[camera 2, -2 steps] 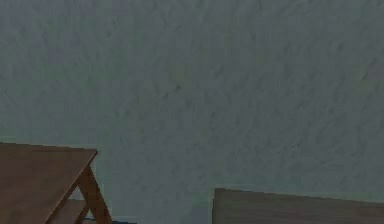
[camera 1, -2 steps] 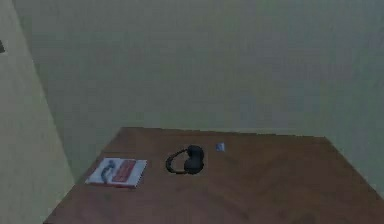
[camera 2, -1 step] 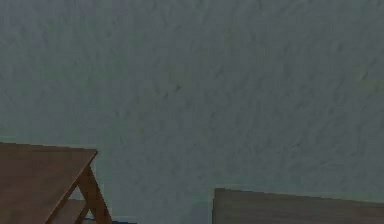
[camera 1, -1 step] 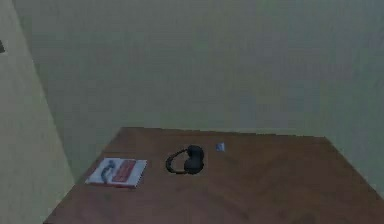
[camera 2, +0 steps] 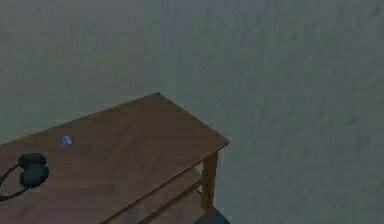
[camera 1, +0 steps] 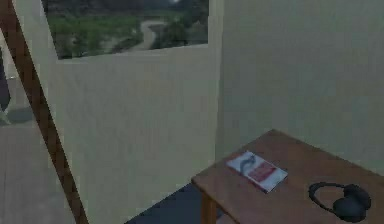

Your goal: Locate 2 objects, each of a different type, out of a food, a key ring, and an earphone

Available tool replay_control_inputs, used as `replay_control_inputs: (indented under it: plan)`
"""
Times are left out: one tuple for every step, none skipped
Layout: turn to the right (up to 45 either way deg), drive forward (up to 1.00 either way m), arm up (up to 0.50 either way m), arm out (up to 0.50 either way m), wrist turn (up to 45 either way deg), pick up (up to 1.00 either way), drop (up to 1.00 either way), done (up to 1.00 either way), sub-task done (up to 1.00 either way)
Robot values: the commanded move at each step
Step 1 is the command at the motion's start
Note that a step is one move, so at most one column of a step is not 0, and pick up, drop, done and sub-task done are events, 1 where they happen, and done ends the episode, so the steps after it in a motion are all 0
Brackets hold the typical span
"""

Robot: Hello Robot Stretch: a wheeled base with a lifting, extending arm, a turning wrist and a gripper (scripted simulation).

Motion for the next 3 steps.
replay_control_inputs:
  plan:
    - [-45.0,0.0,0.0,0.0,0.0,0.0,0.0,0.0,0.0]
    - [-15.0,0.0,0.0,0.0,0.0,0.0,0.0,0.0,0.0]
    - [0.0,1.0,0.0,0.0,0.0,0.0,0.0,0.0,0.0]
